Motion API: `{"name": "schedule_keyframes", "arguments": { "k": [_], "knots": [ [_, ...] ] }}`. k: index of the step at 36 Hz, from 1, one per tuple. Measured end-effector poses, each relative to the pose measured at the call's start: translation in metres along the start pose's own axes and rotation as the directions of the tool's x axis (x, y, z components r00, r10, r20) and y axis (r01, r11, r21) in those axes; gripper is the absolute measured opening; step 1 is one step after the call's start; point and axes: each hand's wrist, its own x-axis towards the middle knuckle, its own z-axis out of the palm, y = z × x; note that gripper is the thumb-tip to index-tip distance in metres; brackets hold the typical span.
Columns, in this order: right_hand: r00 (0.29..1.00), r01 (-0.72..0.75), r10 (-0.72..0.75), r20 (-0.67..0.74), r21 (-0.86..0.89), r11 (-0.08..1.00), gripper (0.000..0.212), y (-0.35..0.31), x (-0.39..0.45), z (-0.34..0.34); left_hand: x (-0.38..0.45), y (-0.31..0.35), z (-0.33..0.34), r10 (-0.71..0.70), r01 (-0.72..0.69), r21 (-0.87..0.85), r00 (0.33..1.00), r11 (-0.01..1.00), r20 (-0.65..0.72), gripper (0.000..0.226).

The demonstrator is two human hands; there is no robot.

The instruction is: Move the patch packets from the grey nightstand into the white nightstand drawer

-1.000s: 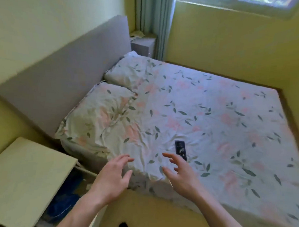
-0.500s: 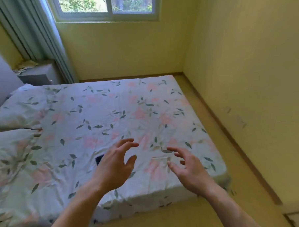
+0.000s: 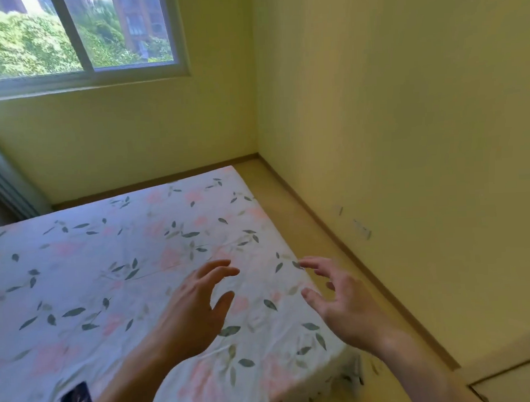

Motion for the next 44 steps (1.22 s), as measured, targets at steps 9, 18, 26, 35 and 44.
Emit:
{"name": "schedule_keyframes", "arguments": {
  "k": [9, 18, 26, 35, 44],
  "knots": [
    [0.991, -0.081, 0.081, -0.106, 0.001, 0.997, 0.040, 0.080, 0.079, -0.125, 0.176, 0.085, 0.067, 0.098, -0.098, -0.002, 0.995, 0.995, 0.031, 0.036],
    [0.980, -0.122, 0.129, -0.154, 0.053, 0.991, 0.038, 0.157, 0.148, -0.234, 0.297, 0.191, 0.119, 0.188, -0.184, -0.076, 0.981, 0.980, 0.040, 0.036],
    [0.998, -0.038, 0.040, -0.044, 0.033, 0.999, 0.039, 0.227, 0.237, -0.318, 0.378, 0.237, 0.170, 0.045, -0.045, -0.018, 0.999, 0.999, -0.010, 0.039],
    [0.991, 0.066, -0.056, 0.120, -0.075, 0.995, 0.049, 0.282, 0.331, -0.415, 0.437, 0.281, 0.197, -0.202, 0.203, -0.002, 0.976, 0.979, -0.081, 0.043],
    [0.928, 0.240, -0.230, 0.294, 0.001, 0.971, 0.053, 0.260, 0.455, -0.410, 0.467, 0.265, 0.174, -0.417, 0.431, -0.009, 0.868, 0.902, -0.268, 0.047]
  ]
}}
